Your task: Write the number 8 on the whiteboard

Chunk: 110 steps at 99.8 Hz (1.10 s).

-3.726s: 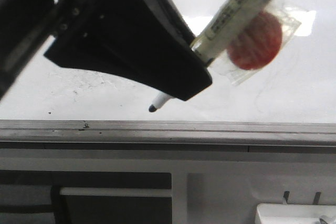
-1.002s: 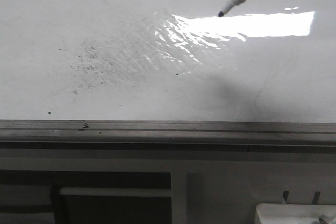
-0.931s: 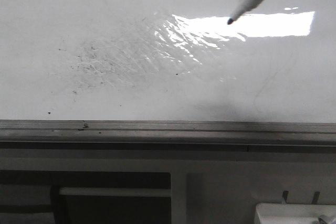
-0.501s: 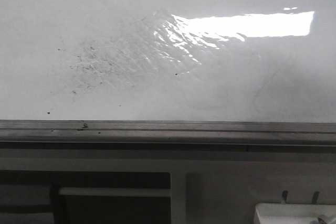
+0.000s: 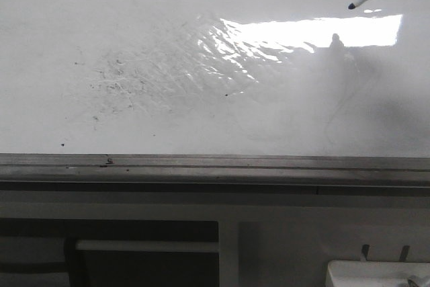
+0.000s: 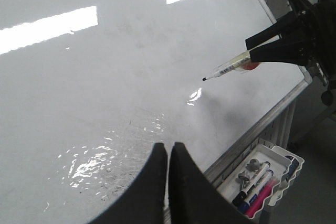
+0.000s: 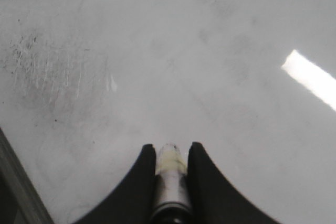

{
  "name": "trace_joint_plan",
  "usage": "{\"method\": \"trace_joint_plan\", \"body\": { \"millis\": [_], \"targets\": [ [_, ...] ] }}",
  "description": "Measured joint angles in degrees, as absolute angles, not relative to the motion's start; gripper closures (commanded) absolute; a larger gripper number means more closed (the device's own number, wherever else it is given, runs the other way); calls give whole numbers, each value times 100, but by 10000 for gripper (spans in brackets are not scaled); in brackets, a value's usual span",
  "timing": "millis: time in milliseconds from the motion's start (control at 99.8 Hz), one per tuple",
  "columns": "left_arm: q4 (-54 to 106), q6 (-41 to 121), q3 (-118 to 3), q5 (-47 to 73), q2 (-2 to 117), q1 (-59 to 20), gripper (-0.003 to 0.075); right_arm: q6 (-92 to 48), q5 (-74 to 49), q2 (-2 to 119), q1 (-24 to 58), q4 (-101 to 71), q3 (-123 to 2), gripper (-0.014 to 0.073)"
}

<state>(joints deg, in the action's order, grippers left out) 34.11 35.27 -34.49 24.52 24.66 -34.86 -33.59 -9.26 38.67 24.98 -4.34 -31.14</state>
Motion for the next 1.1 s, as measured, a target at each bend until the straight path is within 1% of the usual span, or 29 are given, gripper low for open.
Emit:
{"method": "trace_joint_plan", "body": {
  "millis": [170, 411, 711, 1102],
  "targets": [
    [3359, 3527, -3449, 2433, 2466, -3486, 741, -3359, -648, 3928, 2498, -422, -3114, 637],
    [3339, 3527, -3449, 2433, 2466, -3486, 741, -3359, -594, 4410, 2498, -446, -3114, 637],
    [3339, 3527, -3449, 2433, 2466, -3486, 741, -3359, -345, 4451, 2498, -609, -3114, 637],
    [3339, 3527, -3449, 2420, 2466, -3486, 741, -3346, 0, 4866, 2531, -774, -3134, 637]
  ]
}}
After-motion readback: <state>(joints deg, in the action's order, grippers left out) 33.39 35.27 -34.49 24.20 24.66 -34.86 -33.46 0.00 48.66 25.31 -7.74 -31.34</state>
